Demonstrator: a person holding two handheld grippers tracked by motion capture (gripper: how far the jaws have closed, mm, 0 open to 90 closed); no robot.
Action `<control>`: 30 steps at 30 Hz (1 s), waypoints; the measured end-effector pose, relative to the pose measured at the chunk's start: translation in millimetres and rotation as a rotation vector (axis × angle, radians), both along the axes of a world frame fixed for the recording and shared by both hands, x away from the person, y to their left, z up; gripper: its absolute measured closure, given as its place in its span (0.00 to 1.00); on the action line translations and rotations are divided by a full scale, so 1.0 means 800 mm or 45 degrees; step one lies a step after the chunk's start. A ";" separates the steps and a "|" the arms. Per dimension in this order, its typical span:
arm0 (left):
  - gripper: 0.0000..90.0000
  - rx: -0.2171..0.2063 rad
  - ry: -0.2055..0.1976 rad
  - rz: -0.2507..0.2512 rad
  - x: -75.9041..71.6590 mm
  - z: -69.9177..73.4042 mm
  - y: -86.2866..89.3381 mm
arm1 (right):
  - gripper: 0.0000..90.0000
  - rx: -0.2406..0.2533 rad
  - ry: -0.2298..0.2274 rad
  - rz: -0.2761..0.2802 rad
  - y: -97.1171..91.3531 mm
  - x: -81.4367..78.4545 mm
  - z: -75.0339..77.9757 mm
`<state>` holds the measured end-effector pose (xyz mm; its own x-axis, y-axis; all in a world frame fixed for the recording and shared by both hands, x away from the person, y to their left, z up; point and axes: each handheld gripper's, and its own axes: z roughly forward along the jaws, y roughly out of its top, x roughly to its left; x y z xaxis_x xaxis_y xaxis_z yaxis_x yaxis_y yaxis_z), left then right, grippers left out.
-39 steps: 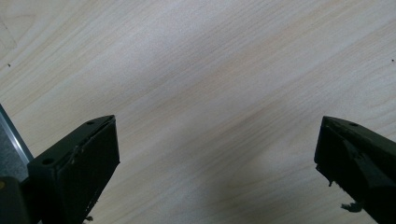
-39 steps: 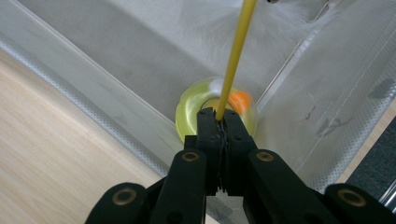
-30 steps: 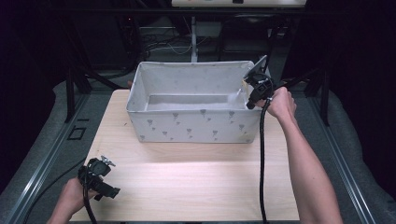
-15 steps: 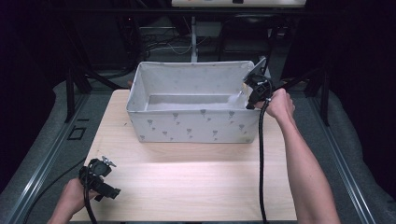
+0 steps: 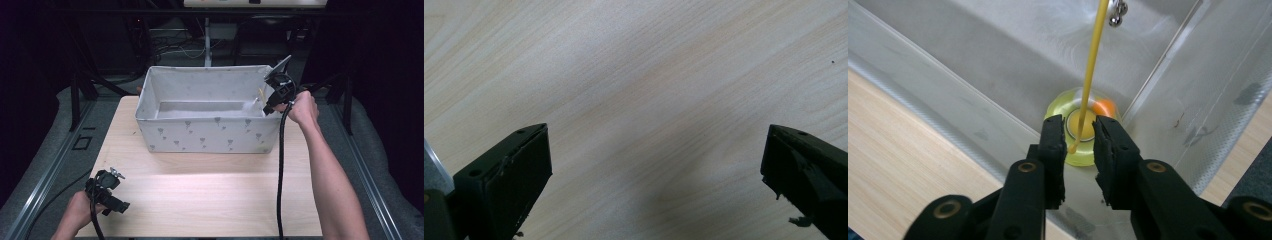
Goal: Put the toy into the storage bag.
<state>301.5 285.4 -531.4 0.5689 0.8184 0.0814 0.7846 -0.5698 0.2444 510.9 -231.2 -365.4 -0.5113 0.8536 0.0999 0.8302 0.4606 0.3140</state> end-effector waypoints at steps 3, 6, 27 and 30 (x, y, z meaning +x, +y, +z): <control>0.00 0.001 0.000 0.003 0.000 0.000 0.000 | 0.72 0.028 -0.022 0.003 -0.001 -0.004 0.008; 0.00 0.003 -0.002 0.003 0.000 0.000 0.000 | 0.63 0.064 -0.044 -0.003 -0.002 -0.009 0.017; 0.00 0.001 0.000 -0.001 0.000 0.000 -0.001 | 0.06 0.132 -0.263 0.081 0.012 -0.076 0.069; 0.00 0.001 0.000 0.001 0.000 0.000 -0.001 | 0.02 0.134 -0.274 0.122 0.019 -0.088 0.071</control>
